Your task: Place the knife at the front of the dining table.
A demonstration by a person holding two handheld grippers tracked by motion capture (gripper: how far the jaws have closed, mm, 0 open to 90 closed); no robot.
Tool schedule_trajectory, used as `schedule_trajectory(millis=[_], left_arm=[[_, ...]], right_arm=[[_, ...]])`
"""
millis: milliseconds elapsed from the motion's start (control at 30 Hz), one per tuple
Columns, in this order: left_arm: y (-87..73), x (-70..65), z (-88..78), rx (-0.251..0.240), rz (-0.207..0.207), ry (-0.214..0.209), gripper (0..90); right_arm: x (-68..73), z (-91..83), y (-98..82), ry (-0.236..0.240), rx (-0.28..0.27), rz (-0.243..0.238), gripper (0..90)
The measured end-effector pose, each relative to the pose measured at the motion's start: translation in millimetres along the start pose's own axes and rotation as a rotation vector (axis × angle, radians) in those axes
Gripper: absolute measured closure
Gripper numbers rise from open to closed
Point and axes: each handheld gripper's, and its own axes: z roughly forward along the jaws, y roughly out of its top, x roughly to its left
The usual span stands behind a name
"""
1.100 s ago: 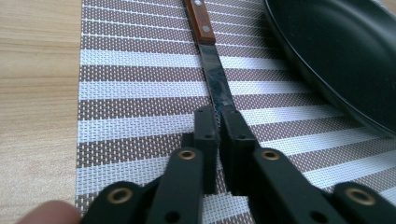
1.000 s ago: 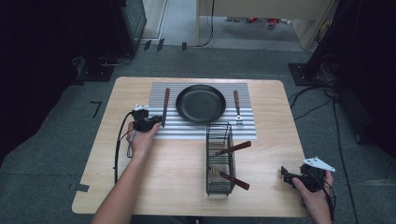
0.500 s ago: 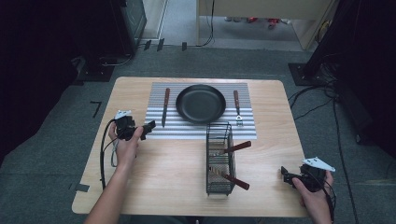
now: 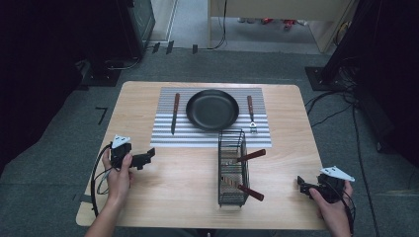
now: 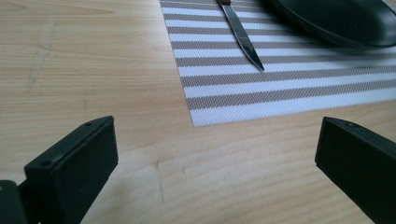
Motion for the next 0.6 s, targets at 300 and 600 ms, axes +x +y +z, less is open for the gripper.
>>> schedule_trajectory(millis=[300, 600], left_arm=[[-33.9, 14.0, -21.1, 0.016, -0.017, 0.040, 0.0], [-49.4, 25.7, -28.4, 0.041, -0.014, 0.103, 0.0]], right_arm=[[0.0, 0.0, 0.0, -0.001, 0.000, 0.000, 2.6], [0.2, 0.0, 0.1, 0.000, 0.000, 0.002, 2.6]])
